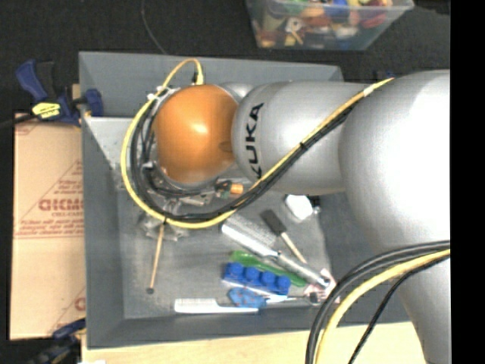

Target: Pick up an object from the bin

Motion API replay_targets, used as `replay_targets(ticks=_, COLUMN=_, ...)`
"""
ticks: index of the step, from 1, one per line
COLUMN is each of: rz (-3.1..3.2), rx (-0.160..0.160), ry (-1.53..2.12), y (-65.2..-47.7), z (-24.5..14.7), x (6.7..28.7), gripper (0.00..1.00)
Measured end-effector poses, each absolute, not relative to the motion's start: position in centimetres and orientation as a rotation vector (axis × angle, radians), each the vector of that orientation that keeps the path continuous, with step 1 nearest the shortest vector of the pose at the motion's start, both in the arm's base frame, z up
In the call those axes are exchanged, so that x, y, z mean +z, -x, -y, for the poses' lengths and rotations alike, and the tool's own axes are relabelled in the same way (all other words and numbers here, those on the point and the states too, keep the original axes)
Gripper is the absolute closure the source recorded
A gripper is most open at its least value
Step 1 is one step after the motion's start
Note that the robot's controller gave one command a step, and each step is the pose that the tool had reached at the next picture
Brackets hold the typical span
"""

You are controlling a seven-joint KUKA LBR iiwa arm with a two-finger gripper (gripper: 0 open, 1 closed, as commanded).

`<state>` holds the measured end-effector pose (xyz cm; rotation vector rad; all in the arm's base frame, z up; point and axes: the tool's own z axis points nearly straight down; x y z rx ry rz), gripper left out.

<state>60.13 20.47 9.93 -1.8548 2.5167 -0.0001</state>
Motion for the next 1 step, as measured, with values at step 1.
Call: replay_targets(ticks=1, rz=-2.524, rx=0.004, ry=1.856, y=-59.95, z=-20.40, x=11.97, gripper=1.00)
